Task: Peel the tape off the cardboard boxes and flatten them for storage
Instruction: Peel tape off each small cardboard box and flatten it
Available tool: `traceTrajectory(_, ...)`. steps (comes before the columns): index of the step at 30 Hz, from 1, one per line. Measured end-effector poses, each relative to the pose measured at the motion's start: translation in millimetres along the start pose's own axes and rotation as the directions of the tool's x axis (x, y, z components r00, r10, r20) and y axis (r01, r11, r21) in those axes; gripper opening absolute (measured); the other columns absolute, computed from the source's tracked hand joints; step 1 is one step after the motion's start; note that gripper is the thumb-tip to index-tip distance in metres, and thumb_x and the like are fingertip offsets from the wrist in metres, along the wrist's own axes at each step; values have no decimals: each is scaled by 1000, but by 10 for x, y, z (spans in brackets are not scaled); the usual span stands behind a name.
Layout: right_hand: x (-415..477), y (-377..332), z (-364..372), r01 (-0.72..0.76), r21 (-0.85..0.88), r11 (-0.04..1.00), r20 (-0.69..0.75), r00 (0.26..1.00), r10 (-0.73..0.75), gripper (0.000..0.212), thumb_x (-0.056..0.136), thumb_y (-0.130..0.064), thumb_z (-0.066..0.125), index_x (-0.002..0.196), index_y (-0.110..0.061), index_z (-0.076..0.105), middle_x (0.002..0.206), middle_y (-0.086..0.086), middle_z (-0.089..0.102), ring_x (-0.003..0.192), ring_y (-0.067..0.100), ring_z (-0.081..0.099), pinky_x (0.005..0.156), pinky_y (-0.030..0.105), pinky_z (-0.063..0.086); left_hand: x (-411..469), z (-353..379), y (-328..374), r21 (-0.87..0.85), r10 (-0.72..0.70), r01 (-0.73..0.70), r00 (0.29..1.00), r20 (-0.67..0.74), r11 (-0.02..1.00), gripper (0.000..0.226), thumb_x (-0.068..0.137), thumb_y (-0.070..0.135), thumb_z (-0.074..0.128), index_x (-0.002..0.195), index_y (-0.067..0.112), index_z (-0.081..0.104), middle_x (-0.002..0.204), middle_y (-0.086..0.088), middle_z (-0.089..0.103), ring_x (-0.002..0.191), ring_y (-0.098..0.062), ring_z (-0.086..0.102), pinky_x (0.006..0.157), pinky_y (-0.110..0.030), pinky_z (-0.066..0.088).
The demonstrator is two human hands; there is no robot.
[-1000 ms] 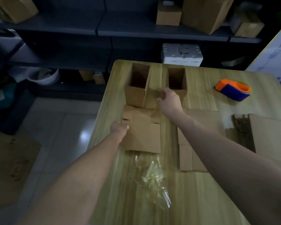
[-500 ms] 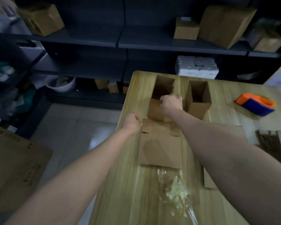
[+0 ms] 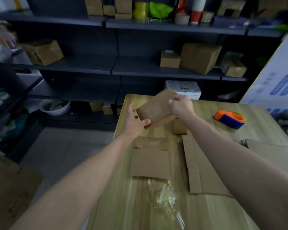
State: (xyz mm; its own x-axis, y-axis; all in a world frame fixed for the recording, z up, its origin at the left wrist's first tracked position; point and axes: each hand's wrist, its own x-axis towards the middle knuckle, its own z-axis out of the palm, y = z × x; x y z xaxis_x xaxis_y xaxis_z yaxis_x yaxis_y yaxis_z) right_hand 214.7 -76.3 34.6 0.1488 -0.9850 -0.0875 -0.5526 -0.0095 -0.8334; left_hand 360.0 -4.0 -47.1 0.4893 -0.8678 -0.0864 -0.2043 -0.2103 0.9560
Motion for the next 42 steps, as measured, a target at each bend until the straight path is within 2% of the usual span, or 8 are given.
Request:
traceTrajectory(6, -249, 66, -275, -16, 10, 1000, 2, 1000, 16, 45, 97, -19, 51, 141, -9, 42, 124, 7, 56, 68, 4, 46, 72, 25, 42, -266, 160, 225, 214, 207, -212, 977, 47, 954, 49, 83, 15, 71, 128, 18, 54, 116, 12, 40, 115, -9, 43, 99, -21, 33)
traceTrajectory(13, -488, 130, -404, 26, -46, 999, 4, 1000, -26, 42, 97, -15, 50, 138, -7, 46, 125, 9, 57, 66, 4, 47, 56, 19, 41, -474, 407, 300, 243, 288, -312, 949, 130, 918, 45, 85, 24, 69, 127, 16, 56, 111, 6, 50, 105, -15, 53, 96, -35, 47)
traceTrajectory(17, -631, 114, -443, 59, -111, 992, 1, 998, -59, 30, 95, -8, 49, 121, 4, 58, 114, 18, 64, 94, 29, 62, 77, 37, 52, -546, 458, 328, 258, 305, -332, 942, 138, 907, 40, 85, 22, 69, 122, 13, 57, 109, 7, 50, 103, -13, 54, 95, -33, 48)
traceTrajectory(21, -687, 133, -449, 72, -122, 990, -4, 997, -73, 27, 93, -7, 50, 116, 3, 60, 99, 14, 66, 87, 26, 63, 74, 36, 55, -575, 487, 347, 243, 300, -322, 946, 123, 915, 28, 87, 19, 66, 113, 14, 59, 108, 6, 52, 100, -12, 55, 92, -31, 50)
traceTrajectory(24, -680, 154, -441, 80, -133, 988, -5, 997, -82, 13, 91, -8, 51, 92, -8, 64, 73, 1, 57, 66, 15, 55, 51, 25, 43, -603, 520, 367, 253, 303, -324, 946, 119, 912, 19, 89, 16, 62, 108, 14, 61, 107, 2, 57, 96, -12, 56, 87, -26, 49)
traceTrajectory(27, -663, 174, -394, 38, -105, 994, -6, 999, -39, 19, 89, -9, 47, 72, -17, 48, 69, -3, 46, 61, 14, 45, 49, 23, 34, -586, 528, 380, 315, 304, -321, 947, 103, 893, 6, 93, 14, 56, 94, 18, 61, 100, 0, 60, 89, -14, 56, 80, -28, 50)
traceTrajectory(31, -657, 230, -380, -20, -69, 997, -39, 999, 17, 12, 91, -9, 43, 82, -8, 52, 80, 4, 51, 67, 20, 49, 55, 27, 38, -588, 502, 372, 389, 342, -377, 926, 160, 840, 16, 95, 13, 53, 104, 11, 66, 97, 2, 56, 90, -15, 56, 82, -28, 48)
traceTrajectory(42, -589, 302, -361, -2, -33, 999, -46, 999, 0, 35, 91, -7, 47, 59, -16, 37, 64, -2, 41, 55, 14, 38, 47, 25, 29, -577, 465, 298, 317, 299, -352, 932, 204, 881, 24, 92, 13, 59, 114, 11, 67, 106, -1, 59, 98, -14, 56, 89, -27, 46)
